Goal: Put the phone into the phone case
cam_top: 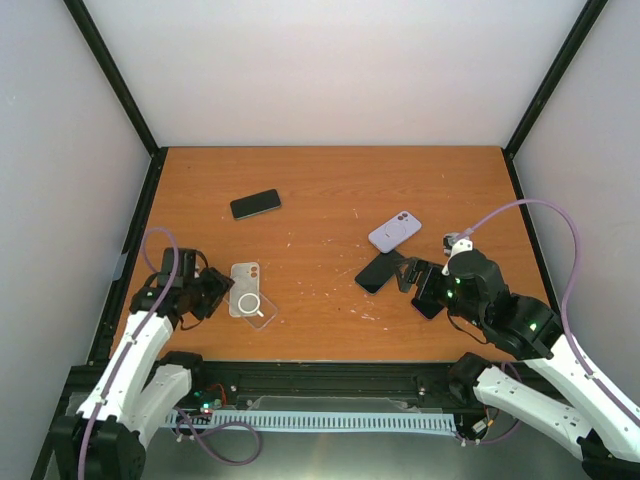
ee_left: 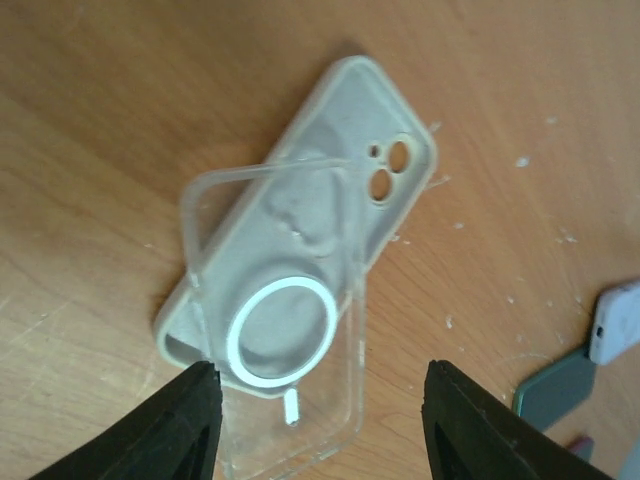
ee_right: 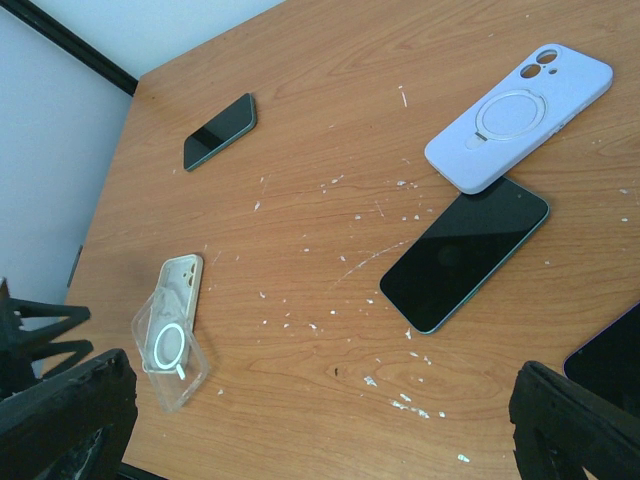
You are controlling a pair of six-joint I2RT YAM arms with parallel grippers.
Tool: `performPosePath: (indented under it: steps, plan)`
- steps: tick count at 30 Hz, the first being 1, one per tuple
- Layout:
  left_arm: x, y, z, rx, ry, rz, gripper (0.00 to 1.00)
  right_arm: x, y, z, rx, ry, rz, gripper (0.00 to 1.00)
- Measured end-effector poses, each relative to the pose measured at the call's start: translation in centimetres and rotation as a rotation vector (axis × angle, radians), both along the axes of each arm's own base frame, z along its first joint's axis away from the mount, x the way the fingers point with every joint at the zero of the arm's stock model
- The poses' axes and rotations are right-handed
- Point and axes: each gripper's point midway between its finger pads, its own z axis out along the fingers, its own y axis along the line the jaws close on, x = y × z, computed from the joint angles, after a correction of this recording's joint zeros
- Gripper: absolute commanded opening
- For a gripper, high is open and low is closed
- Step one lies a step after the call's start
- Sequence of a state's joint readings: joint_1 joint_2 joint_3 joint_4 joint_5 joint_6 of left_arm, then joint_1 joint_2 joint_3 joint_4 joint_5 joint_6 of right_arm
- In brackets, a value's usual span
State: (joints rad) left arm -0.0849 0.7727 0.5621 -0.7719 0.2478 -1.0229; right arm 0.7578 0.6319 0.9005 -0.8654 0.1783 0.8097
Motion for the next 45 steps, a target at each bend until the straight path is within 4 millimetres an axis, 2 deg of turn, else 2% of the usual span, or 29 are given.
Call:
performPosePath:
  steps: [4, 10, 13, 16, 22, 27, 29, 32, 35, 41, 45]
  plan:
    - [-0.7, 0.3, -2.1, 0.005, 0.070, 0.022, 0.50, 0.0, 0.1, 0.0, 0.005, 0.001, 0.001, 1.00]
    - [-1.1, 0.2, -4.2, -0.002, 0.105, 0.033, 0.44, -0.1, 0.1, 0.1, 0.010, 0.002, 0.002, 1.00]
    - [-1.3, -0.1, -5.4, -0.020, 0.132, 0.030, 0.38, -0.1, 0.1, 0.1, 0.014, 0.002, 0.000, 1.00]
    - [-1.2, -0.3, -5.7, -0.031, 0.131, 0.029, 0.35, -0.1, 0.0, -0.1, 0.015, 0.007, -0.003, 1.00]
    - [-0.7, -0.4, -6.3, -0.038, 0.125, 0.032, 0.34, -0.2, 0.0, -0.6, 0.011, 0.016, -0.005, 1.00]
    - [-1.2, -0.2, -7.4, -0.037, 0.149, 0.043, 0.34, -0.2, 0.0, -0.6, 0.011, 0.016, -0.006, 1.00]
    - [-1.1, -0.3, -7.5, -0.039, 0.147, 0.045, 0.29, -0.2, 0.0, -0.6, 0.012, 0.017, -0.006, 1.00]
    - [-1.1, -0.3, -7.7, -0.042, 0.157, 0.051, 0.10, -0.2, 0.0, -0.6, 0.012, 0.019, -0.007, 1.00]
    - [-1.1, -0.3, -8.0, -0.047, 0.165, 0.052, 0.01, -0.1, 0.0, -0.9, 0.007, 0.025, -0.006, 1.00]
    - [-1.1, -0.1, -7.8, -0.032, 0.160, 0.053, 0.00, 0.0, 0.4, -1.4, -0.004, 0.049, -0.003, 1.00]
    - [0.0, 0.1, -5.6, -0.003, 0.086, 0.028, 0.00, 0.0, 0.6, -2.1, -0.002, 0.069, -0.002, 1.00]
